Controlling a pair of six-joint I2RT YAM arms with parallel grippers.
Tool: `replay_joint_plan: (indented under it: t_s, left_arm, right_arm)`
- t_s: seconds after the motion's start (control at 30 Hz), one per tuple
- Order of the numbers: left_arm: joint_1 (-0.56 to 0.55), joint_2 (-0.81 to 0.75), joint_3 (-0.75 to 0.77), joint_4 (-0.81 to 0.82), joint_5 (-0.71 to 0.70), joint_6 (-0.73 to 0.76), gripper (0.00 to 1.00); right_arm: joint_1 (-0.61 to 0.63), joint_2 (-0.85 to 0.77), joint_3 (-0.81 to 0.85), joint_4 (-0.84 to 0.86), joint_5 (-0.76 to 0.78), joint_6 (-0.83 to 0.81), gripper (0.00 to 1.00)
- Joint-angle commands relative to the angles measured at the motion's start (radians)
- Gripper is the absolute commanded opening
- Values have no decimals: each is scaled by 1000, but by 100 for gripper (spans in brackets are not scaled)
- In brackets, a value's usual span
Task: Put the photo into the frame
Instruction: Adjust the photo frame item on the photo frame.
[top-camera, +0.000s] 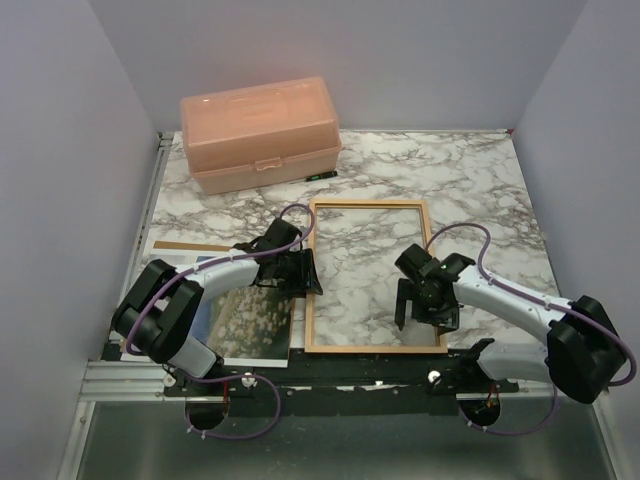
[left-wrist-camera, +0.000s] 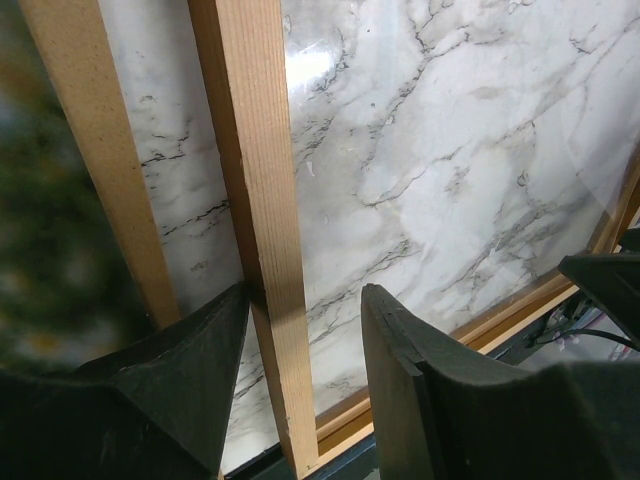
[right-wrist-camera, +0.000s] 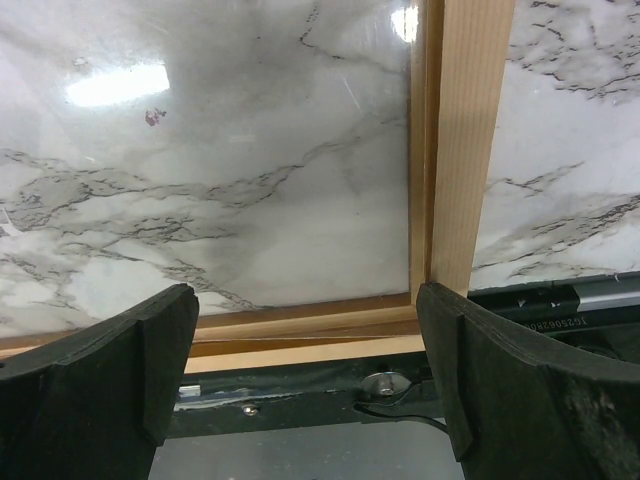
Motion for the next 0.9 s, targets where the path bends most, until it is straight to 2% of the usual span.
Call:
replay_joint_plan:
  t_s: [0.0,0.37,0.5,0.7,0.87]
  left_arm:
    - [-9,40,-16,-44,-32,22,52]
    - [-9,43,-14,-58,-41,26,52]
    - [-9,41,-14,-65,-46,30,52]
    - [-10,42,-12,-66,-47,30,52]
    - [-9,36,-15,-72,-52,34,52]
  right_arm:
    - [11,35,-24,76,12,24,99]
    - [15,78,-47,253,-73,31,100]
    - [15,47,-43,325,-155,42,100]
    - [15,-16,-14,409,-198,70,100]
    - [15,-29,56,380,-136,59,100]
